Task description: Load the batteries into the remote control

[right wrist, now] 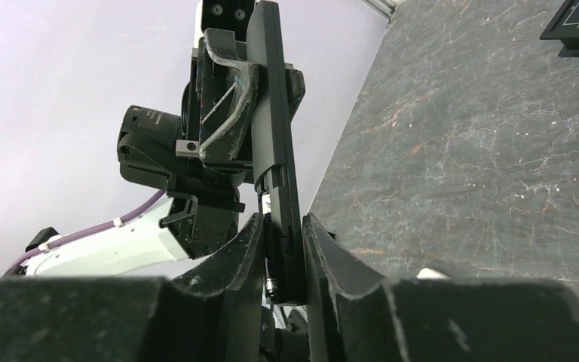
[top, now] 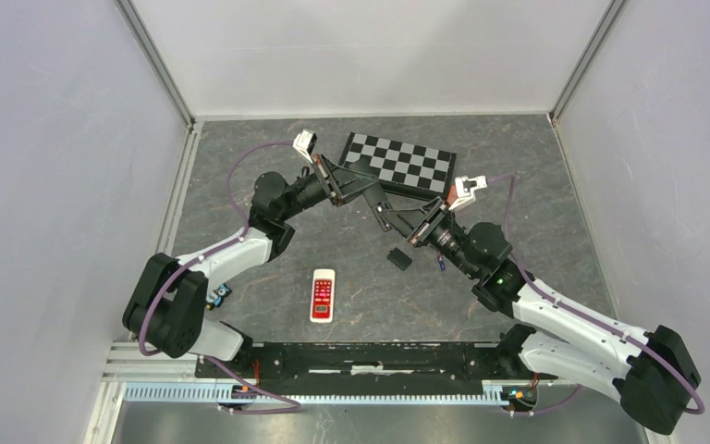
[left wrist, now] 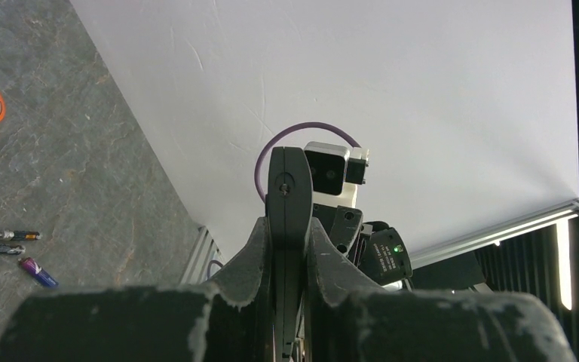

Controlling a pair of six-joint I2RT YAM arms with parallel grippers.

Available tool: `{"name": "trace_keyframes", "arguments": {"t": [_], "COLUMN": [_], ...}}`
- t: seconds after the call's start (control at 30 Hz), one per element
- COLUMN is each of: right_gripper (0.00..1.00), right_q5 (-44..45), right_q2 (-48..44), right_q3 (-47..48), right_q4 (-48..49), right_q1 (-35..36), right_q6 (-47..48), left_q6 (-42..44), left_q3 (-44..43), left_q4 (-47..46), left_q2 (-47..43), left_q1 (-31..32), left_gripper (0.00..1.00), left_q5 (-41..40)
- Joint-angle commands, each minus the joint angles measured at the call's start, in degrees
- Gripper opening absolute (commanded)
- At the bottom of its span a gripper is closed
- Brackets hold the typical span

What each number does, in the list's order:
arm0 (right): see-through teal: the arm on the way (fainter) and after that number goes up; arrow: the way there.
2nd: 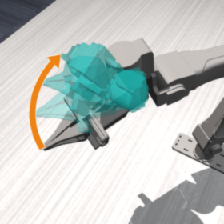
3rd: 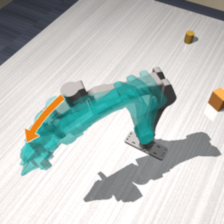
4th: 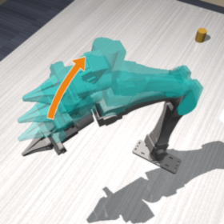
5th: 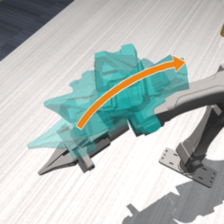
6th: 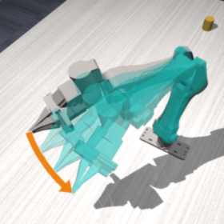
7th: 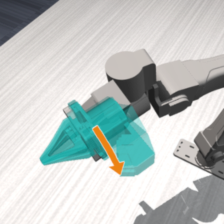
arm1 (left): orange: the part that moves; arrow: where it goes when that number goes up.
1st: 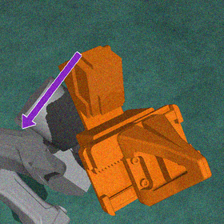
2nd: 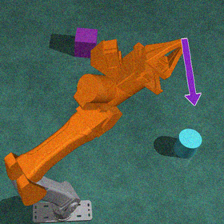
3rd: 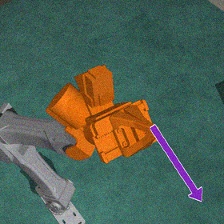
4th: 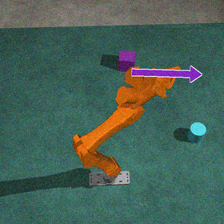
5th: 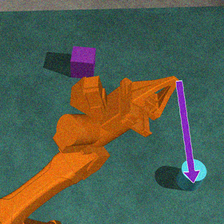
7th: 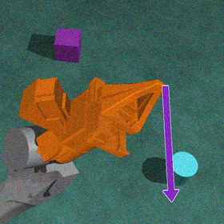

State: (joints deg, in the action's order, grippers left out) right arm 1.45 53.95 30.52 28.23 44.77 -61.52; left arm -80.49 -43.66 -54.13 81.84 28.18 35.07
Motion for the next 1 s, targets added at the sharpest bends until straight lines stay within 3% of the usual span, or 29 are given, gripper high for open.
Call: {"name": "trace_keyframes", "arguments": {"t": [0.0,0.13,0.27,0.47,0.63,0.7,0.83,0.97], "right_gripper": [0.25,0.21,0.28,0.62,0.85,0.91,0.92,0.82], "right_q5": [-0.83,-1.32,-1.28,-4.46,-6.72,-7.48,-6.66,3.91], "right_q2": [-0.65,-0.53,-0.39,-0.03,-2.15,-3.53,-6.45,-6.95], "right_q3": [-2.44,-2.93,-2.23,1.38,2.17,2.33,4.09,8.89], "right_q4": [0.76,0.55,-0.92,-3.59,-3.88,-4.07,-10.51,-28.79], "right_q1": [-0.46,-0.48,-0.48,-1.5,-3.09,-3.46,-4.47,-4.87], "right_q6": [0.96,2.33,3.83,6.85,8.83,10.53,15.75,25.36], "left_q6": [-2.19,-1.74,-0.73,1.57,4.6,6.54,11.38,16.82], "left_q3": [-1.25,-1.65,-1.69,-1.43,-0.87,-0.49,0.91,2.71], "left_q4": [-2.75,-1.58,-0.35,1.24,3.48,5.02,8.4,8.6], "left_q2": [-1.38,-1.93,-2.37,-1.79,-1.42,-1.64,-2.24,-2.54], "left_q1": [-0.23,-0.19,-0.21,-0.24,-0.55,-0.8,-1.6,-2.17], "left_gripper": [0.02,0.02,0.02,0.02,0.02,0.02,0.02,0.02], "left_q5": [0.44,0.27,0.17,0.43,0.58,0.48,0.44,3.48]}}
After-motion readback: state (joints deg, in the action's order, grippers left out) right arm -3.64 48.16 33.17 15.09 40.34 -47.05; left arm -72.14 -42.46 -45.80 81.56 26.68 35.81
